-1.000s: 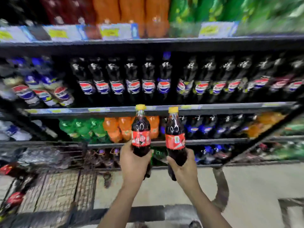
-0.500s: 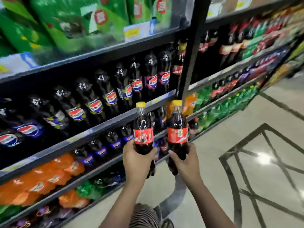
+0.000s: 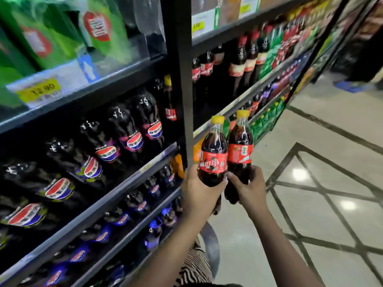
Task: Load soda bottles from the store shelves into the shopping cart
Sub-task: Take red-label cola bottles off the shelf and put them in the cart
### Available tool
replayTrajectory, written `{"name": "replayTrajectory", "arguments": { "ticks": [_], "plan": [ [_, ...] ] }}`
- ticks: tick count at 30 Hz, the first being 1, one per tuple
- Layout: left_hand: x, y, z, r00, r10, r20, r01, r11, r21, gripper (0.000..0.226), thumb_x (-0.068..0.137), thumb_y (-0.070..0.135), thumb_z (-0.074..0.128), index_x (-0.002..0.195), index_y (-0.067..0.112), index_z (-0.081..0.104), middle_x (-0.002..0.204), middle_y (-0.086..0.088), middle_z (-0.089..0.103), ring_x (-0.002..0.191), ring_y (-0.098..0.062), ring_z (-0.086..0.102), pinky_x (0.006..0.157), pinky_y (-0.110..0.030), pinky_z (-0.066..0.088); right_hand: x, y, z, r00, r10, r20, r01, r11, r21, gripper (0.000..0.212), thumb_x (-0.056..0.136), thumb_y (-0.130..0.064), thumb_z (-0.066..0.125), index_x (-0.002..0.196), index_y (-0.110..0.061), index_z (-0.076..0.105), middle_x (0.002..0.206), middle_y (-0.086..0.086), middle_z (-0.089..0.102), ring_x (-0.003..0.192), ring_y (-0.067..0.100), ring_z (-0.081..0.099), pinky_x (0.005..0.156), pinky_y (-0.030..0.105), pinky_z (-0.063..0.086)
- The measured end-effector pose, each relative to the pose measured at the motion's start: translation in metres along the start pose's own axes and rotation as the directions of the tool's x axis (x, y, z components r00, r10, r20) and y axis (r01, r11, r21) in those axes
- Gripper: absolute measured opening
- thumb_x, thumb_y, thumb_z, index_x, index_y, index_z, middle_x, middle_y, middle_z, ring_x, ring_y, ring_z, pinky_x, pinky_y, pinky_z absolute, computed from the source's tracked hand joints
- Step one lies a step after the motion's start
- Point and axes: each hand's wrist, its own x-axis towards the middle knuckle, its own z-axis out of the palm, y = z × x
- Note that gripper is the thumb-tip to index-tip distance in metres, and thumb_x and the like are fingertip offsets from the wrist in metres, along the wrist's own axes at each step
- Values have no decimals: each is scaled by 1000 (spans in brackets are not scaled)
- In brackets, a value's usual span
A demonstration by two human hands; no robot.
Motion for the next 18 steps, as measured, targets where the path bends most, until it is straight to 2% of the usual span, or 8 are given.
{"name": "replayTrajectory", "arguments": {
  "ticks": [2, 4, 6, 9, 14, 16, 18],
  "plan": [
    [21, 14, 10, 1000, 7, 28, -7, 1000, -4, 60, 59, 42, 87, 109, 25, 59, 102, 12, 58, 94, -4, 56, 74, -11, 43, 26, -11, 1, 1000, -3, -28, 4, 1000, 15, 38, 76, -25, 77, 97, -21, 46, 88, -4, 58, 87, 28, 63, 74, 46, 53],
    [43, 22, 21, 999, 5, 48, -4, 1000, -12, 61, 58, 44, 85, 110, 29, 57, 104, 12, 61, 97, -5, 60, 78, -19, 49, 51, -18, 4, 998, 8, -61, -6, 1000, 25, 40, 76, -27, 78, 99, -20, 46, 88, -8, 57, 89, 25, 62, 75, 42, 52],
    [62, 31, 29, 999, 7, 36, -6, 1000, -15, 62, 59, 44, 85, 112, 30, 56, 108, 10, 61, 100, -7, 60, 84, -29, 53, 72, -25, 9, 997, 13, -74, -10, 999, 43, 43, 71, -39, 79, 97, -26, 47, 89, 1, 61, 87, 31, 64, 72, 47, 53],
    [87, 45, 39, 1000, -6, -8, 6, 999, -31, 65, 61, 39, 87, 117, 27, 55, 112, 9, 58, 105, -7, 57, 89, -29, 50, 101, -27, 13, 998, 19, -61, -17, 1000, 25, 50, 63, -55, 75, 96, -28, 49, 90, 12, 65, 80, 37, 66, 66, 49, 53],
    [122, 64, 57, 994, -68, -82, 66, 997, -27, 59, 61, 41, 86, 110, 25, 56, 105, 9, 58, 100, -10, 57, 83, -28, 50, 145, -38, 15, 999, -41, -4, 41, 999, 9, 55, 64, -53, 74, 102, -17, 54, 93, 7, 65, 82, 33, 65, 67, 43, 53],
    [134, 71, 66, 989, -100, -112, 97, 995, -30, 60, 62, 42, 85, 112, 25, 56, 105, 10, 56, 98, -9, 55, 75, -20, 44, 167, -43, 18, 998, -54, 44, 52, 998, 34, 51, 68, -43, 78, 103, -15, 53, 97, 6, 65, 86, 29, 65, 72, 42, 53],
    [149, 78, 75, 978, -129, -163, 125, 991, -37, 65, 65, 42, 85, 118, 24, 54, 107, 11, 51, 98, -6, 49, 74, -18, 38, 189, -51, 20, 993, -85, 77, 81, 995, 57, 47, 72, -32, 80, 105, -10, 54, 99, 5, 65, 90, 23, 64, 78, 39, 52]
  ]
}}
